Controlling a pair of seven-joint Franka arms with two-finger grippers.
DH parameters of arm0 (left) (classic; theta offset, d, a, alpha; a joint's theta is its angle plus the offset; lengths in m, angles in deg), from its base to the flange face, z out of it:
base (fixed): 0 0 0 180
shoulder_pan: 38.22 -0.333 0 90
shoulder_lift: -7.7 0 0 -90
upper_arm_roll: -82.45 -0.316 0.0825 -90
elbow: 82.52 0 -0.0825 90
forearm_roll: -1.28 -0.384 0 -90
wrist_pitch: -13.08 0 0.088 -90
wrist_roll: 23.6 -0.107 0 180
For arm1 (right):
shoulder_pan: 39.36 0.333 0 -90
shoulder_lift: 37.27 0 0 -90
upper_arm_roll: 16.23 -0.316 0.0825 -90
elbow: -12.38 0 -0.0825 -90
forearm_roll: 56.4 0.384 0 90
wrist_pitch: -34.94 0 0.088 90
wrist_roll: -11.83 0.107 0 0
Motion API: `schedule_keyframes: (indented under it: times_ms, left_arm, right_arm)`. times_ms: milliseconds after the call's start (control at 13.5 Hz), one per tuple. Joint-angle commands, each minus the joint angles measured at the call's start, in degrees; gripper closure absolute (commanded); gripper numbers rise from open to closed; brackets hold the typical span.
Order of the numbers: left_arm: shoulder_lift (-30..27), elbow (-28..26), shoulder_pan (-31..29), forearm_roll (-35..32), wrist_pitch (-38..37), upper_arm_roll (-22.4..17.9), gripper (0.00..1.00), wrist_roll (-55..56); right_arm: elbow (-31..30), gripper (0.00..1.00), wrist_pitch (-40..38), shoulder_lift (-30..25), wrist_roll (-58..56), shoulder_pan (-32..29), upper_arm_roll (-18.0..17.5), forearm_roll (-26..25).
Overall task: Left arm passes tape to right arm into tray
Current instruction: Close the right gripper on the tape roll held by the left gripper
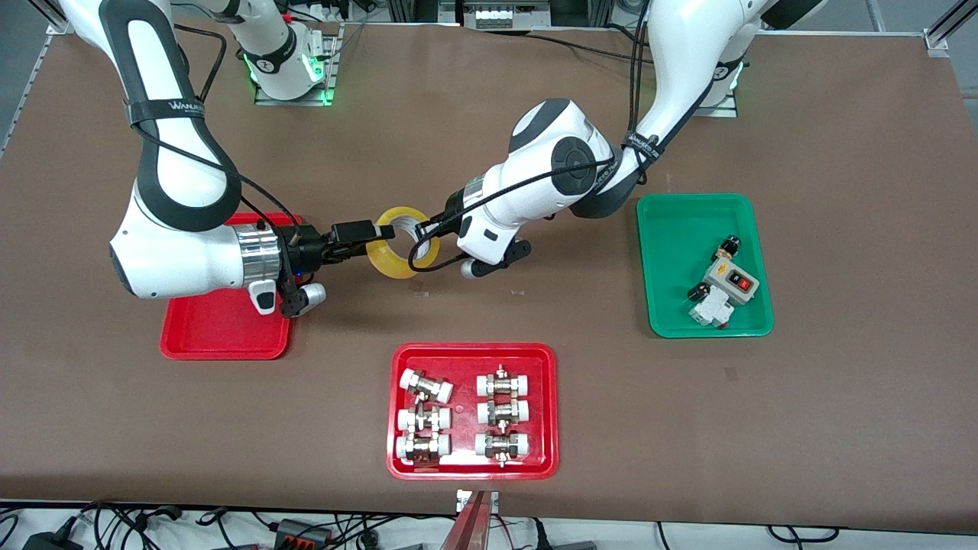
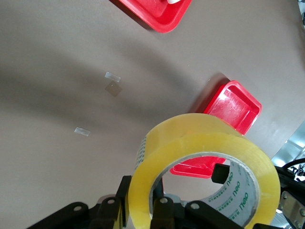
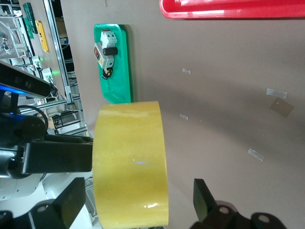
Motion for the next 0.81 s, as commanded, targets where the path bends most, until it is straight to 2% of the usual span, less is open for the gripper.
schedule_keyframes:
  times_ms: [0,148,519,741]
  left_arm:
    - [1.1,2.8,0.8,0.0,0.0,-0.1,1.0,0.9]
    - [1.2,2.8,0.8,0.1,0.0,-0.2,1.0,0.9]
    - [1.2,2.7,0.8,0.0,0.0,-0.1,1.0,0.9]
    - [1.2,2.7,0.8,0.1,0.0,-0.1,1.0,0.9]
  right_arm:
    - [0.5,0.07,-0.7,0.4,-0.9,0.0,0.0,1.2]
    - [0.5,0.11,-0.7,0.3,-0.7,-0.1,0.0,1.2]
    - [0.8,0.1,-4.4,0.1,-1.5,-1.9,0.2,1.2]
    - [0.8,0.11,-4.1,0.3,-1.5,-1.8,0.2,1.3]
